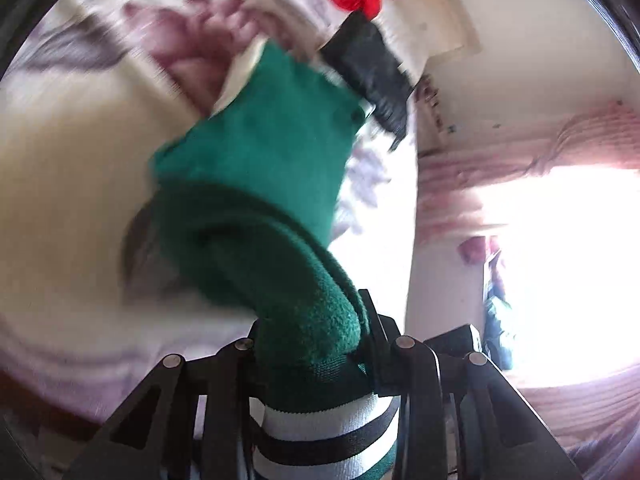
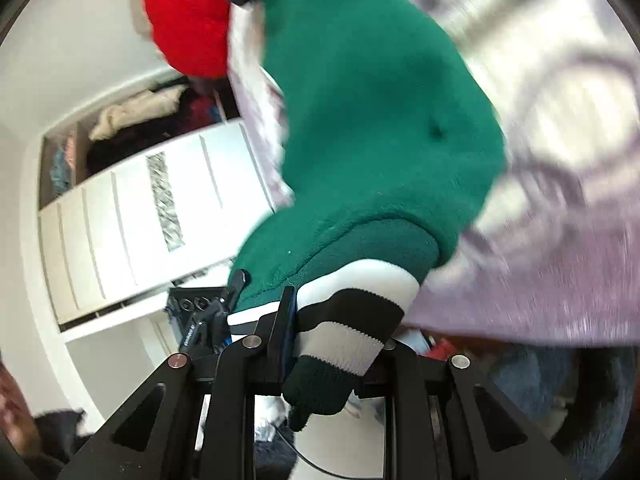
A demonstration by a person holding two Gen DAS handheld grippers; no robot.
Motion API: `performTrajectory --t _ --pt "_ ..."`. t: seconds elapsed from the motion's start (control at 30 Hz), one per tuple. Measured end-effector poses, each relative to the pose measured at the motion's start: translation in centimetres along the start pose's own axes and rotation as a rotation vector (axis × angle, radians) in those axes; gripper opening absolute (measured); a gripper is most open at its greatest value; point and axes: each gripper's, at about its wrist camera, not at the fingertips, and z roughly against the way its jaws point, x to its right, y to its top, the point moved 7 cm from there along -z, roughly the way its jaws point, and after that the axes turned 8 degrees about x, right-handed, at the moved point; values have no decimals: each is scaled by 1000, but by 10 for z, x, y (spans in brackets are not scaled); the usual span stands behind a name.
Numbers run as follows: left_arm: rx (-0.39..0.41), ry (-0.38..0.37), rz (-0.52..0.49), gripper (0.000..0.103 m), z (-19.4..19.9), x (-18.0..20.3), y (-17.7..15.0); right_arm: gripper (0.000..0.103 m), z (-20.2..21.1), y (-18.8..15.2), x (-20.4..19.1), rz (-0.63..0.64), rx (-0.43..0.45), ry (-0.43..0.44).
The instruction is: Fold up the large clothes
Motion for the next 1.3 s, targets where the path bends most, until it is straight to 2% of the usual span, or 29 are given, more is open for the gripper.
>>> performTrajectory --t 0.17,0.27,0.4,0.47,0.53,0.6,0.63,0.67,0.7,0.73,0.77,0.8,0.83,0.9,1.0,1.07,1.1,1.17,1.23,1.3 --pt "51 -36 -4 28 -53 -1 77 22 -5 96 -47 62 104 10" --pt "71 -47 41 28 -94 -6 129 23 -21 163 -65 62 143 12" --pt "83 -47 135 29 -129 -36 184 22 -60 245 -77 69 163 -27" --pt "49 -38 189 30 -151 -56 206 22 -85 287 -87 75 168 -64" --pt "-12 -32 278 33 -174 -78 217 24 -110 317 -80 46 156 -111" --pt "-51 -53 343 36 -180 -91 218 33 -127 341 -69 -45 132 -135" --pt "-58 -91 363 40 -175 -90 216 38 -131 347 -66 -75 121 -141" --pt "-60 -135 378 47 -169 -88 214 57 -131 347 -65 -94 117 -108" --pt "-54 -213 414 52 -161 -86 213 77 -128 349 -70 -97 122 -55" --pt "-39 -327 484 70 -151 -87 211 85 -119 349 -81 -92 128 16" --pt "-9 -413 557 82 -140 -92 211 90 -112 347 -87 -98 133 70" --pt "43 -445 584 82 -125 -100 211 90 -99 345 -93 -113 149 141" --pt "93 -440 565 83 -112 -107 211 90 -85 343 -95 -117 171 176" --pt "105 -311 439 84 -98 -111 207 90 -61 339 -92 -46 221 90" --pt "44 -111 82 84 -99 -92 197 90 -47 331 -75 162 233 -196" --pt "-24 -5 -106 84 -118 -79 190 90 -57 327 -56 233 177 -333" --pt "-56 59 -192 84 -134 -74 190 90 -65 327 -46 259 152 -372" --pt "-79 111 -295 84 -165 -68 199 90 -77 339 -35 281 168 -416" --pt "-113 140 -370 84 -193 -65 207 90 -87 355 -31 267 222 -386" --pt "-130 182 -435 82 -214 -66 217 90 -102 372 -23 260 234 -403"
